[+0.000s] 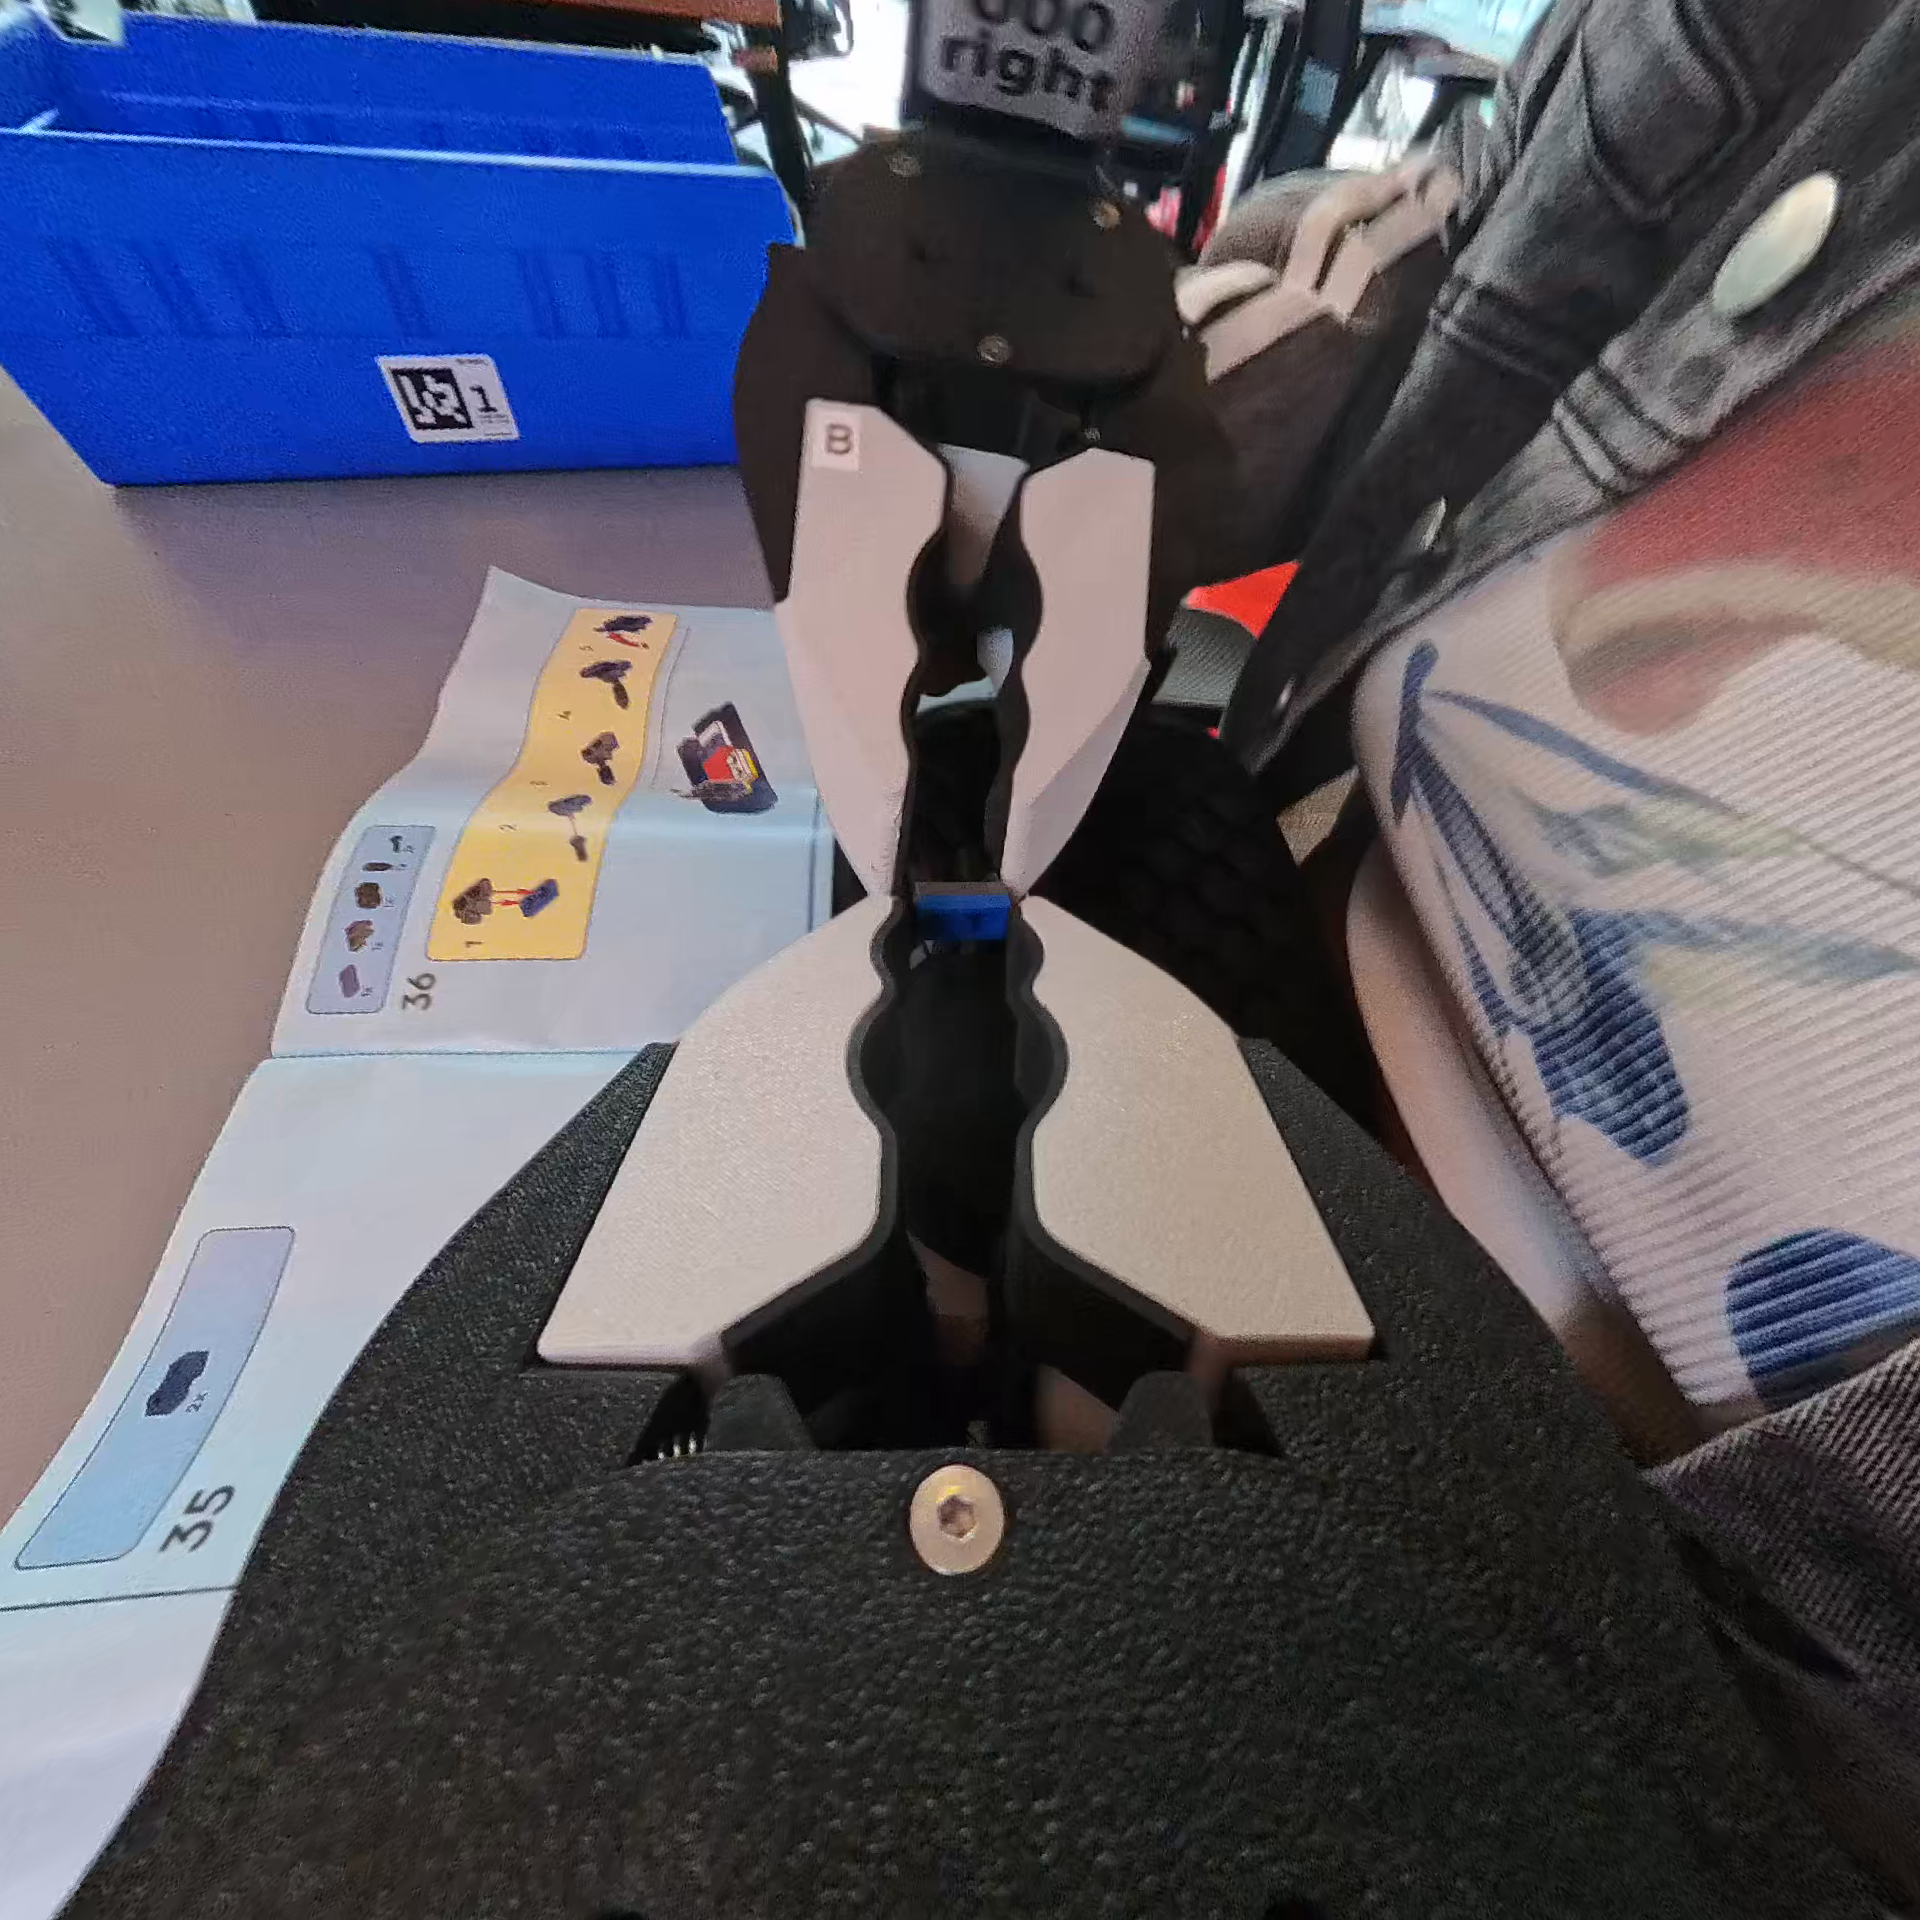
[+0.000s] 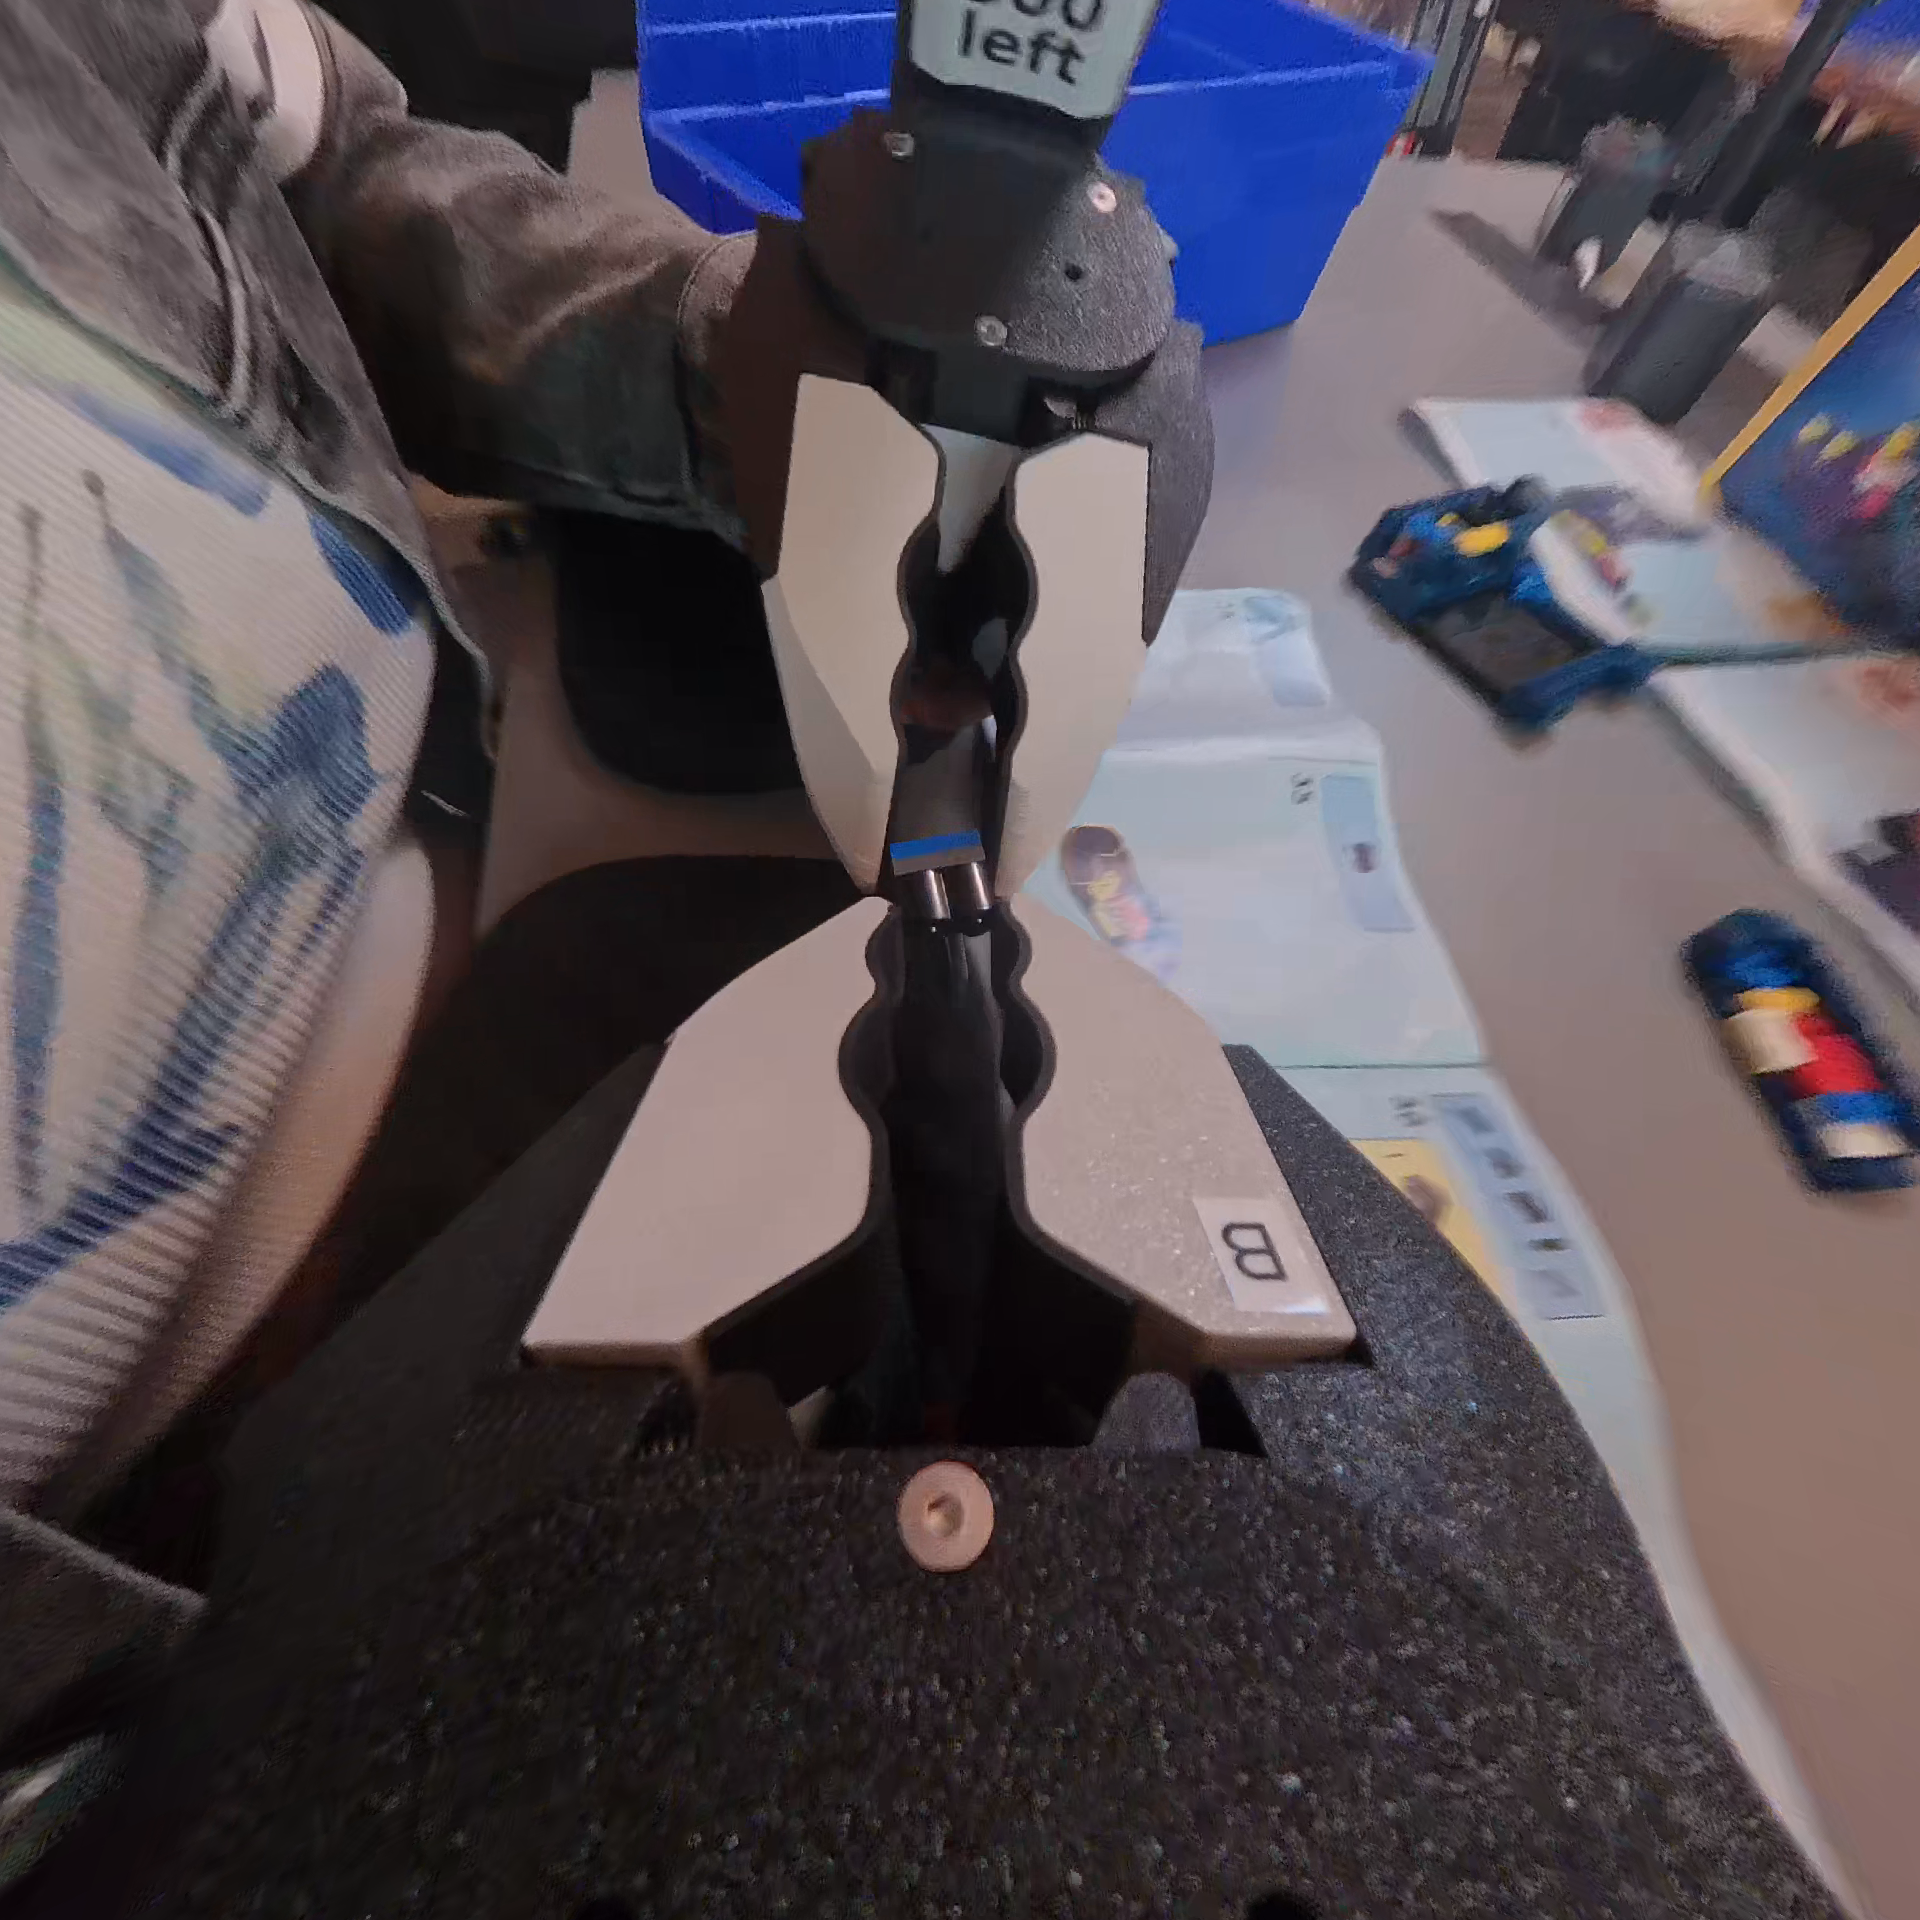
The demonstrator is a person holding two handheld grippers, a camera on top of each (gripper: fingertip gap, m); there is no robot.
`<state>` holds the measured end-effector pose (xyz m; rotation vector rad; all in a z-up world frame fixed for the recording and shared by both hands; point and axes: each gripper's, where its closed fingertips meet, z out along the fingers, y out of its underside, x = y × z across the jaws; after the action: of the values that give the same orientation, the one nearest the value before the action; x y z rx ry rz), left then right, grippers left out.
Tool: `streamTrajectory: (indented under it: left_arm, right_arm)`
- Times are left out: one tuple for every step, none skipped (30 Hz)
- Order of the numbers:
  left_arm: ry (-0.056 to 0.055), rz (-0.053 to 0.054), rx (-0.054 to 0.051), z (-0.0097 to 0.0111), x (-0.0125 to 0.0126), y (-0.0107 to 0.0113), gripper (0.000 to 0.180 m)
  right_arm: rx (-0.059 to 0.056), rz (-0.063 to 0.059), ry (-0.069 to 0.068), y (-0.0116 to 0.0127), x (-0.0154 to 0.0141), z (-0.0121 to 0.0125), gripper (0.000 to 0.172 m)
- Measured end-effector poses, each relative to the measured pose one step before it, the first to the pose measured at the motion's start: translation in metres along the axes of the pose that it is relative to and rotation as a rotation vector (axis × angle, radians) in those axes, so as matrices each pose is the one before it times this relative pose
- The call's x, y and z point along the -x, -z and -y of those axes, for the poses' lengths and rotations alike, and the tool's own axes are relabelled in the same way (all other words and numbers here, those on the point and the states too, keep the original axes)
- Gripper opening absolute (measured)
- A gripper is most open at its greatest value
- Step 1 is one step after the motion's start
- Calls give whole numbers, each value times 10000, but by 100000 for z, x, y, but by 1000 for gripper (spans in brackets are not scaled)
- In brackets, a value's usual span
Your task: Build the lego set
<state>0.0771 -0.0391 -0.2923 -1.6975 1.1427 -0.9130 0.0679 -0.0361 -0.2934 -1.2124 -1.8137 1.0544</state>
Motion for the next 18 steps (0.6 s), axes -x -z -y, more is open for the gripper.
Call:
streamTrajectory:
  left_arm:
    - [323,105,-287,417,538,187,17]
    - [425,271,-415,587,792,305,20]
    - [446,337,-592,814,845,490,29]
    - [476,325,-695,879,773,588,31]
    - [495,211,-708,844,602,574,32]
    - [567,198,-702,845,529,461,33]
    - [571,213,-624,794,476,277,34]
    - [447,155,-476,642,307,96,36]
    - [206,61,-184,297,48,-45,36]
    - [-61,173,77,32,118,-103,37]
    - [-267,316,137,-34,229,-74,39]
    - [-342,437,78,17,360,5,38]
    - [-310,231,-117,246,79,81,37]
    - [-94,161,-321,512,55,199,36]
    - [-23,88,-289,455,12,190,32]
    - [-18,22,-140,234,-12,117,30]
    - [-25,-108,56,-60,-170,10,30]
    - [32,-198,147,-187,-305,-84,30]
  right_arm:
    - [18,-449,771,245,-713,431,16]
    - [42,-597,916,284,-909,569,16]
    - [57,-751,1063,255,-1051,616,16]
    - [71,-929,1199,191,-1199,599,16]
    - [236,-993,1231,54,-1255,344,16]
    - [529,-742,1152,-185,-945,-71,16]
    - [731,-593,946,-377,-730,-346,16]
    - [647,-409,743,-447,-446,-213,16]
    - [504,-258,460,-430,-234,-11,16]
    - [379,-216,208,-368,-217,152,16]
    - [168,-212,180,-224,-153,404,16]
    - [48,-303,257,-104,-221,526,16]
    - [179,-317,306,-77,-253,292,16]
    - [313,-279,319,-116,-226,37,16]
    - [106,-204,242,-44,-96,264,16]
    - [-46,-191,88,9,-70,440,16]
    - [-59,-119,41,18,19,430,16]
    - [-65,-75,92,-7,71,407,16]
